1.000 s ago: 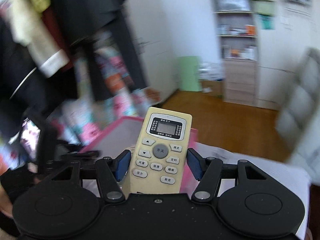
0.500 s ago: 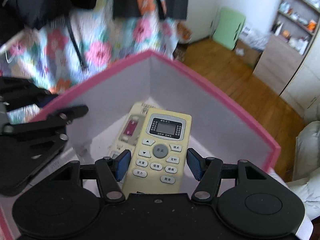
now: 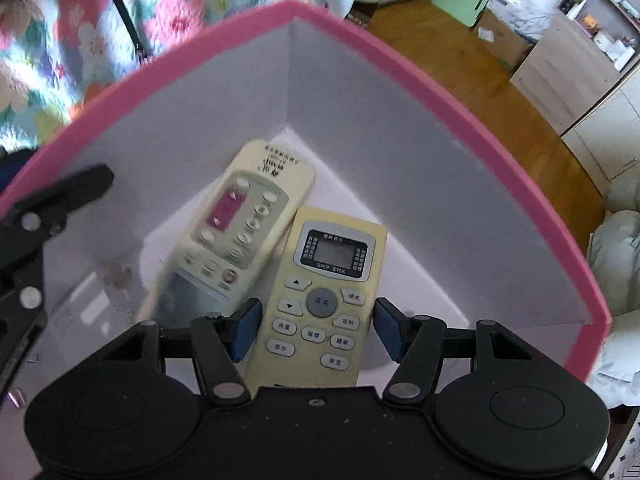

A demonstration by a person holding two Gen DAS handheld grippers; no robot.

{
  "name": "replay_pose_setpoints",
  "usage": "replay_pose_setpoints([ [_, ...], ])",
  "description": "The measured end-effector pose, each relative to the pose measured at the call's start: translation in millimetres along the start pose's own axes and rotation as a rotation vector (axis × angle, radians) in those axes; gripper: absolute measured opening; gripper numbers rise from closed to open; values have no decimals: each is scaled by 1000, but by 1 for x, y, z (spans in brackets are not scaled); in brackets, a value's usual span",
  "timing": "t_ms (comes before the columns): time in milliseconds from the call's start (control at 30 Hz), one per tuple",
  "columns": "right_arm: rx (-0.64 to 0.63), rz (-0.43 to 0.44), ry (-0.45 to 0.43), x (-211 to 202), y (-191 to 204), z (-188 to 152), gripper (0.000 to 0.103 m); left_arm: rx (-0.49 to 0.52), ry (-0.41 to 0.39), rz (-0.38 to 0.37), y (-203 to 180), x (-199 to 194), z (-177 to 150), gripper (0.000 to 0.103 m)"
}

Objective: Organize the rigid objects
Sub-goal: 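Place the cream TCL remote beside the white remote in the box, then move the right tool to the white power bank and grasp it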

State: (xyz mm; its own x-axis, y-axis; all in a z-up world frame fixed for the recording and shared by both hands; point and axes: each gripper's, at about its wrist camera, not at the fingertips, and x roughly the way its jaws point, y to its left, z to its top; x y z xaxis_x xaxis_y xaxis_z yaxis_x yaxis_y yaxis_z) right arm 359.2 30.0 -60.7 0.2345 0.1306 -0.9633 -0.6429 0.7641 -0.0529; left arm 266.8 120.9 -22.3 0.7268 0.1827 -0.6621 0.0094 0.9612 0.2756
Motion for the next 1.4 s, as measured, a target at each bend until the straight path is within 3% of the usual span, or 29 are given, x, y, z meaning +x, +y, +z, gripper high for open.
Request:
replay_pose_setpoints([
  [167, 65, 56, -50, -19, -10, -10, 66, -2, 0, -3, 1, 0, 1, 14],
  [333, 136, 107, -219, -64, -20, -40, 69, 24, 6, 12, -4, 2, 4, 14],
  [600, 173, 60, -578, -153, -28, -128, 76, 30, 10, 18, -3, 1, 3, 14],
  [767, 251, 57, -663, -175, -29, -194, 76, 31, 10, 18, -3, 1, 3, 14],
  [900, 286, 63, -656, -170, -27, -242, 76, 40, 13, 25, -4, 1, 3, 14],
  [1100, 249, 186, -495, -130, -34, -296, 72, 40, 12, 25, -6, 1, 3, 14],
  [1200, 182, 147, -445, -116, -28, -307, 72, 41, 13, 27, -6, 1, 3, 14],
  [1333, 135, 159, -421, -101, -27, -307, 72, 45, 17, 32, -6, 1, 3, 15],
  [1400, 111, 165, -366, -92, -26, -309, 71, 43, 19, 34, -6, 1, 4, 15],
])
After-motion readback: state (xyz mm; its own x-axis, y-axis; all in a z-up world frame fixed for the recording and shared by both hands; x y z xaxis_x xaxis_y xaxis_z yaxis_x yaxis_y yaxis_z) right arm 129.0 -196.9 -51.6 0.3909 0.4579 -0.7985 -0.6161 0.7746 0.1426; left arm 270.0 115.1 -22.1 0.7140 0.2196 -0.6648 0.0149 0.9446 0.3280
